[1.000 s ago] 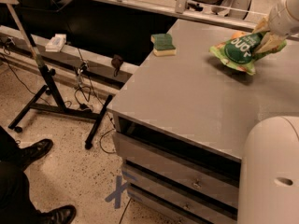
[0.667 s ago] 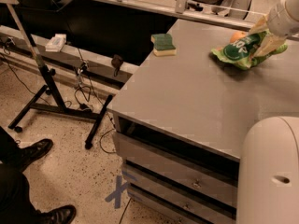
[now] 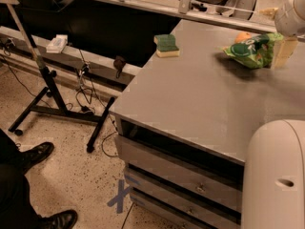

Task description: Move green rice chip bag near orange

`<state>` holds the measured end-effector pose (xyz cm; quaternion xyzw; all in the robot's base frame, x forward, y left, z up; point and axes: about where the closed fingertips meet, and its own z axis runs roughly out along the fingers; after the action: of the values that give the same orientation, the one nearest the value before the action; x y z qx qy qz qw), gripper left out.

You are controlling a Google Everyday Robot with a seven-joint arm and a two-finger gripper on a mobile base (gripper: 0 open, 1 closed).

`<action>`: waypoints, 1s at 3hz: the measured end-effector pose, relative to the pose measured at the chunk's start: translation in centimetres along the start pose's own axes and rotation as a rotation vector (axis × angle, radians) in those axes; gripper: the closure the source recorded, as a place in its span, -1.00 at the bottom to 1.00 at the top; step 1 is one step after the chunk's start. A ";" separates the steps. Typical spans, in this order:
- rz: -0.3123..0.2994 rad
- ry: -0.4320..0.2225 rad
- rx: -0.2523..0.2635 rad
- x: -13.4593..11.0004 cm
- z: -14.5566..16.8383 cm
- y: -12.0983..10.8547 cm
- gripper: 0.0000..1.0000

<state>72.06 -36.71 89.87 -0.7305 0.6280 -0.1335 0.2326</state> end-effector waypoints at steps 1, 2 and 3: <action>0.090 -0.018 0.011 0.4 -1.6 0.7 -1.00; 0.283 -0.085 0.041 0.9 -4.8 2.1 -1.00; 0.511 -0.192 0.089 2.3 -8.4 4.3 -1.00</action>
Offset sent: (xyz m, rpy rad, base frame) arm -0.0966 -0.0310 0.0616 0.4628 0.0458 -0.4332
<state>64.70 -40.88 94.63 -0.5466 0.7607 -0.0282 0.3490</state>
